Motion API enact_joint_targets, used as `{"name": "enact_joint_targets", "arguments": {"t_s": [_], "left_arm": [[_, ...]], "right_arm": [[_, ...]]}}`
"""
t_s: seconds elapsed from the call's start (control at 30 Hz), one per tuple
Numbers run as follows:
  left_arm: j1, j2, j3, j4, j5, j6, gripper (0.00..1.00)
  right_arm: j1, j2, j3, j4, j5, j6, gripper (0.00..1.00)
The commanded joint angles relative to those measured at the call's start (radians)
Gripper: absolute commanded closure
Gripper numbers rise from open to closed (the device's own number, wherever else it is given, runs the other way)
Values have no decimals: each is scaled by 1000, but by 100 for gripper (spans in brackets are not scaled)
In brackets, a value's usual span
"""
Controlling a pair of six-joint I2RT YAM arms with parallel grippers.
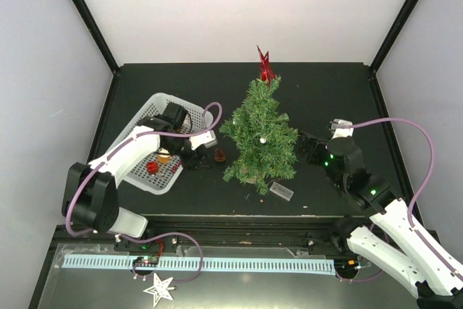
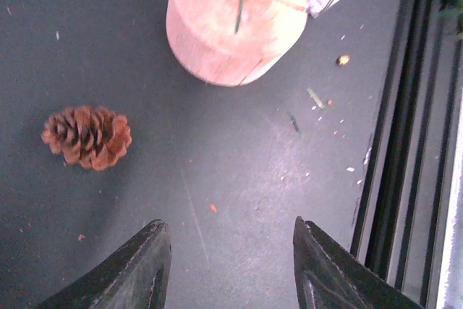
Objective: Decorate the small christmas tree
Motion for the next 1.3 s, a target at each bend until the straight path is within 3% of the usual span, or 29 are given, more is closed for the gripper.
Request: {"name": "enact_joint_targets", "arguments": {"t_s": [0.0, 0.23, 0.47, 0.77, 1.27], "left_arm": [[-5, 72, -14, 45, -69, 4, 52], [22, 128, -43, 140, -194, -16, 50], [154, 196, 19, 174, -279, 3, 48], [91, 210, -28, 209, -172, 36, 48], [28, 362, 108, 252, -88, -83, 37]], "right_arm": [[-5, 6, -2, 9, 14, 16, 5], [-5, 37, -3, 19, 1, 13, 5], [-5, 52, -3, 26, -1, 6, 5], [-5, 73, -13, 51, -13, 8, 5], [-5, 73, -35, 63, -20, 9, 5]]}}
